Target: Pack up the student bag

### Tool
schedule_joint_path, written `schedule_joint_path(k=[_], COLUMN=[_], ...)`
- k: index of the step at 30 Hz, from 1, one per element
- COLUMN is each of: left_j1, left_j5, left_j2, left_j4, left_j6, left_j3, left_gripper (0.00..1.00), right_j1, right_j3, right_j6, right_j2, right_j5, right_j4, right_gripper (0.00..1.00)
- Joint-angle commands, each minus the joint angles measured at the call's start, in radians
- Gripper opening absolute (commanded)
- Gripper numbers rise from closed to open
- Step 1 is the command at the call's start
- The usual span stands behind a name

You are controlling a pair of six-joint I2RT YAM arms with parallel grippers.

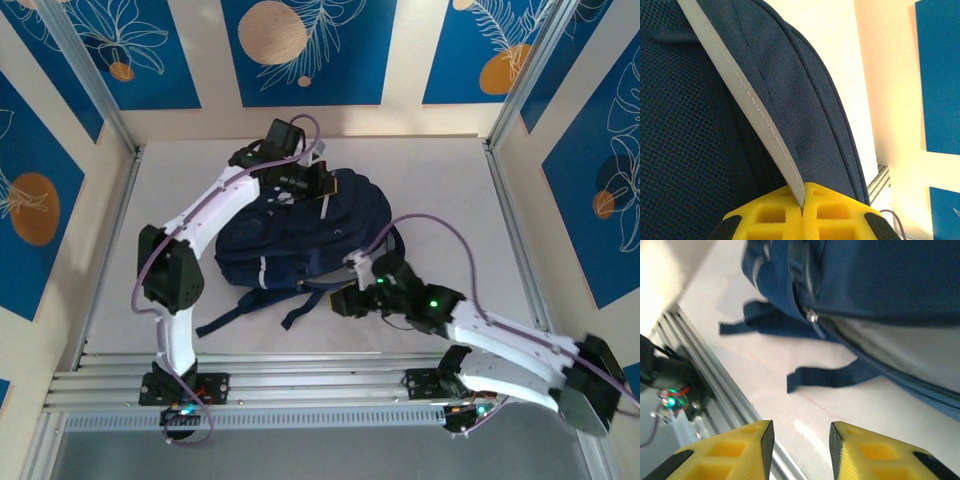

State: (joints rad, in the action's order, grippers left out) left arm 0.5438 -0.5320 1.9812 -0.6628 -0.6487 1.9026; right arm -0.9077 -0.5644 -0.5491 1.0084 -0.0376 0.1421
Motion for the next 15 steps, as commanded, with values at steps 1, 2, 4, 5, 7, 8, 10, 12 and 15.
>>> schedule_joint_path(k=[1, 2, 4, 5, 7, 8, 10, 12, 15], left_j1=[-0.013, -0.013, -0.014, -0.015, -0.015, -0.015, -0.015, -0.015, -0.015], left_j5=[0.017, 0.020, 0.026, 0.024, 0.017, 0.014, 0.009, 0.010, 0.011], left_j2=[0.030, 0.040, 0.051, 0.058, 0.071, 0.079, 0.086, 0.090, 0.090], left_j4=[0.012, 0.018, 0.038, 0.050, 0.072, 0.081, 0.086, 0.088, 0.089], left_j6=[0.001, -0.009, -0.035, -0.049, -0.073, -0.083, -0.094, -0.095, -0.098], left_j3=[0.081, 0.088, 0.089, 0.088, 0.090, 0.091, 0.094, 0.091, 0.081], left_gripper=[0.00, 0.00, 0.00, 0.00, 0.00, 0.00, 0.00, 0.00, 0.00], right_j1=[-0.048, -0.060, -0.083, -0.090, -0.101, -0.104, -0.103, -0.102, -0.099], right_j3=[-0.051, -0.060, -0.073, -0.081, -0.110, -0.126, -0.140, -0.144, -0.142], right_j6=[-0.040, -0.053, -0.073, -0.082, -0.107, -0.117, -0.127, -0.129, -0.103], right_j2=[0.139, 0.181, 0.244, 0.273, 0.337, 0.365, 0.404, 0.438, 0.476], right_j5=[-0.104, -0.118, -0.173, -0.188, -0.222, -0.245, -0.280, -0.308, -0.294], right_j4=[-0.060, -0.090, -0.144, -0.169, -0.189, -0.188, -0.201, -0.242, -0.348], right_gripper=[0.39, 0.40, 0.41, 0.41, 0.41, 0.42, 0.43, 0.45, 0.46])
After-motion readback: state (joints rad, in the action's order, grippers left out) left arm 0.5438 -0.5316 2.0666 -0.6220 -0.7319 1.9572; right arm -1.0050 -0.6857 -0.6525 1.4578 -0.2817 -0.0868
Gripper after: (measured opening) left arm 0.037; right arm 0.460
